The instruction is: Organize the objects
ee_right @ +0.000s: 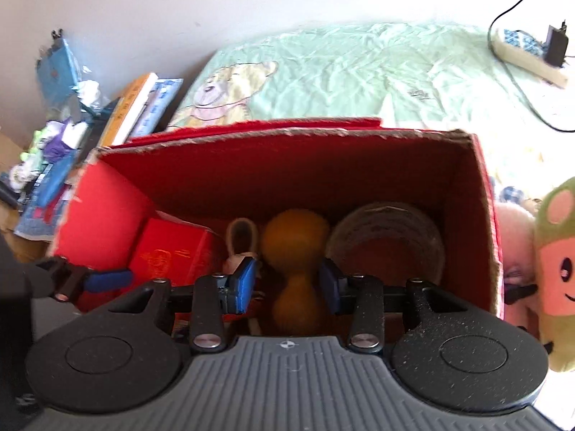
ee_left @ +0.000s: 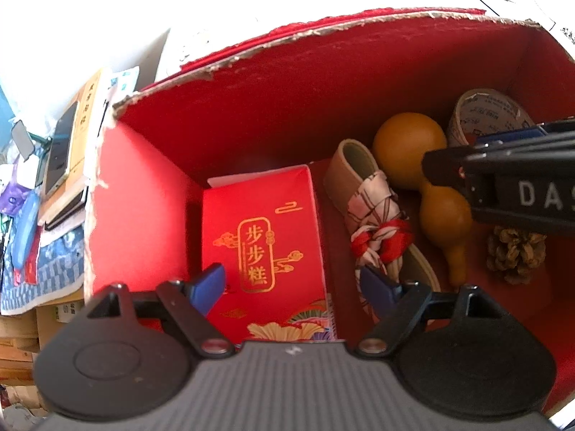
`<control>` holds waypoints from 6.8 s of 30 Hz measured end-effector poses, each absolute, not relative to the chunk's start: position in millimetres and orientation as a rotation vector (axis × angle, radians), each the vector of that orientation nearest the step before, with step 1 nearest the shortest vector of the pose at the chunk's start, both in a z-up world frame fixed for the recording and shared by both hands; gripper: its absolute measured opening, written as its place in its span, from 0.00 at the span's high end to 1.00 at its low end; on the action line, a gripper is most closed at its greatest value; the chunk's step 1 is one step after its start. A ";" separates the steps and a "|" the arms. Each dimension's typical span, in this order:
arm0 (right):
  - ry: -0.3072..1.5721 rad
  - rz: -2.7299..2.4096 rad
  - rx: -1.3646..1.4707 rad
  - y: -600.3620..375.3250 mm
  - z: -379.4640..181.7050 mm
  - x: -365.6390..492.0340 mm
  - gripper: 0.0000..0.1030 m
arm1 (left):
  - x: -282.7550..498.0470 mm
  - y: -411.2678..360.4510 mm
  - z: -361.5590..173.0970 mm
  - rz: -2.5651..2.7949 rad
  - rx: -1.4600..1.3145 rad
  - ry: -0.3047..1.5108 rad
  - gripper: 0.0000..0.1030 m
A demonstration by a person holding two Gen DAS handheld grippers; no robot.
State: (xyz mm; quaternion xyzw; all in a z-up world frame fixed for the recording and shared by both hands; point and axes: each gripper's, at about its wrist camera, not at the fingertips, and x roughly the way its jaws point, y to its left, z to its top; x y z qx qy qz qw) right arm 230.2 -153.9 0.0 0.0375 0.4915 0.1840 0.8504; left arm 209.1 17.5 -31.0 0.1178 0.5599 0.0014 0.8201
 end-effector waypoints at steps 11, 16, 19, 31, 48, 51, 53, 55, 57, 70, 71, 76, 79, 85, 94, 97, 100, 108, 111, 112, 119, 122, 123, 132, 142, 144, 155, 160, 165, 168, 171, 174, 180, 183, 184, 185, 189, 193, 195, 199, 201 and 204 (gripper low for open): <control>1.016 0.345 0.137 -161.8 -3.8 231.5 0.59 | 210.7 26.2 -34.2 -0.009 0.234 1.183 0.20; 1.007 0.317 0.155 -164.2 -3.4 229.7 0.59 | 213.8 32.0 -35.3 -0.010 0.236 1.178 0.20; 1.000 0.301 0.143 -163.0 -3.2 229.3 0.61 | 211.2 27.0 -32.9 -0.008 0.235 1.173 0.21; 0.988 0.278 0.139 -162.9 -3.3 228.1 0.64 | 207.1 15.5 -29.9 -0.001 0.244 1.150 0.20; 0.996 0.397 0.103 -161.4 -3.6 232.7 0.64 | 206.8 9.1 -31.7 0.057 0.264 1.167 0.20; 1.001 0.415 0.106 -164.0 -4.2 235.7 0.64 | 207.4 7.5 -32.0 0.077 0.257 1.166 0.20; 1.003 0.422 0.122 -165.9 -4.6 237.2 0.64 | 208.1 8.7 -32.0 0.084 0.245 1.164 0.20; 1.000 0.428 0.128 -167.0 -4.3 237.1 0.64 | 208.6 9.7 -32.2 0.095 0.235 1.163 0.20; 0.998 0.433 0.132 -166.8 -4.1 236.3 0.64 | 209.6 10.9 -32.7 0.103 0.237 1.156 0.20; 0.996 0.455 0.145 -167.6 -4.7 236.4 0.64 | 200.2 7.3 -27.8 0.123 0.243 1.125 0.22; 0.993 0.455 0.146 -167.8 -4.5 236.2 0.64 | 200.8 7.4 -28.3 0.125 0.245 1.122 0.23; 0.988 0.441 0.144 -167.9 -4.4 235.9 0.64 | 200.1 6.4 -27.9 0.136 0.252 1.114 0.23; 0.998 0.427 0.142 -167.6 -4.9 236.7 0.64 | 201.4 6.9 -30.3 0.132 0.253 1.110 0.22; 1.013 0.386 0.143 -168.1 -6.5 238.7 0.64 | 196.7 4.8 -22.7 0.108 0.254 1.106 0.21; 1.000 0.300 0.145 -170.6 -6.8 235.9 0.66 | 194.9 2.1 -21.4 0.099 0.258 1.104 0.20; 0.985 0.279 0.128 -170.1 -5.6 234.1 0.67 | 194.2 1.4 -21.2 0.087 0.262 1.103 0.20; 0.968 0.261 0.119 -171.1 -3.2 231.6 0.69 | 193.3 0.7 -20.7 0.078 0.267 1.102 0.20; 0.922 0.177 0.099 -175.2 5.5 211.1 0.70 | 190.4 -0.3 -18.2 0.065 0.272 1.084 0.20; 0.911 0.156 0.094 -175.1 6.9 198.8 0.70 | 187.7 -0.5 -16.9 0.063 0.275 1.064 0.17; 0.909 0.149 0.089 -174.9 7.7 195.6 0.70 | 186.5 -1.0 -15.9 0.067 0.279 1.057 0.15; 0.879 0.112 0.108 -184.1 20.5 171.8 0.62 | 170.6 2.9 5.7 0.095 0.247 0.996 0.11; 0.855 0.104 0.120 -189.0 28.1 161.8 0.59 | 160.6 1.0 15.1 0.101 0.254 0.974 0.10; 0.849 0.106 0.126 -190.5 30.7 158.9 0.59 | 157.0 1.9 18.9 0.096 0.247 0.969 0.10; 0.808 0.103 0.125 -195.8 51.9 132.6 0.58 | 126.1 2.3 52.5 0.076 0.173 0.957 0.05; 0.779 0.149 0.102 -194.4 64.3 105.9 0.56 | 94.8 7.5 68.0 0.051 0.112 0.961 0.05; 0.775 0.154 0.096 -194.7 65.3 101.1 0.56 | 87.4 5.5 70.5 0.056 0.121 0.953 0.04; 0.789 0.169 0.097 -194.5 62.8 85.5 0.54 | 70.0 5.2 62.7 0.020 0.090 0.976 0.04; 0.804 0.177 0.093 -193.1 58.9 79.4 0.54 | 69.4 7.2 52.8 0.043 0.092 0.999 0.04; 0.821 0.178 0.091 -192.5 55.5 74.5 0.54 | 68.6 7.3 44.3 0.053 0.102 1.038 0.04; 0.835 0.177 0.088 -191.7 52.8 73.1 0.54 | 67.9 6.8 39.4 0.061 0.106 1.062 0.04; 0.854 0.180 0.086 -190.4 48.4 71.1 0.54 | 67.0 8.2 36.2 0.051 0.092 1.082 0.04; 0.874 0.181 0.085 -188.9 44.3 69.7 0.53 | 66.6 6.9 32.2 0.057 0.101 1.098 0.04; 0.912 0.182 0.086 -187.4 40.7 68.7 0.52 | 68.8 10.0 24.1 0.051 0.079 1.157 0.04; 0.932 0.189 0.088 -186.1 40.2 68.5 0.52 | 69.0 12.0 24.6 0.045 0.068 1.172 0.04; 0.939 0.192 0.090 -185.7 40.3 68.2 0.52 | 68.9 12.6 25.2 0.041 0.064 1.178 0.04; 0.946 0.194 0.091 -185.5 40.5 68.1 0.52 | 68.8 12.7 26.3 0.036 0.060 1.183 0.04; 0.959 0.196 0.091 -184.7 44.8 67.6 0.52 | 67.4 12.3 34.7 0.019 0.059 1.178 0.04; 0.958 0.198 0.097 -185.2 52.5 68.1 0.52 | 69.6 12.1 44.6 0.008 0.062 1.166 0.04; 0.951 0.198 0.097 -185.3 56.5 68.7 0.51 | 71.2 13.3 50.7 0.000 0.057 1.156 0.04; 0.930 0.193 0.103 -185.5 64.8 70.2 0.49 | 72.5 12.5 63.3 -0.009 0.073 1.126 0.04; 0.918 0.193 0.102 -185.6 69.5 70.8 0.49 | 73.0 11.3 68.7 -0.020 0.077 1.111 0.04; 0.896 0.192 0.094 -184.5 75.6 73.2 0.49 | 76.5 10.8 73.2 -0.017 0.091 1.085 0.04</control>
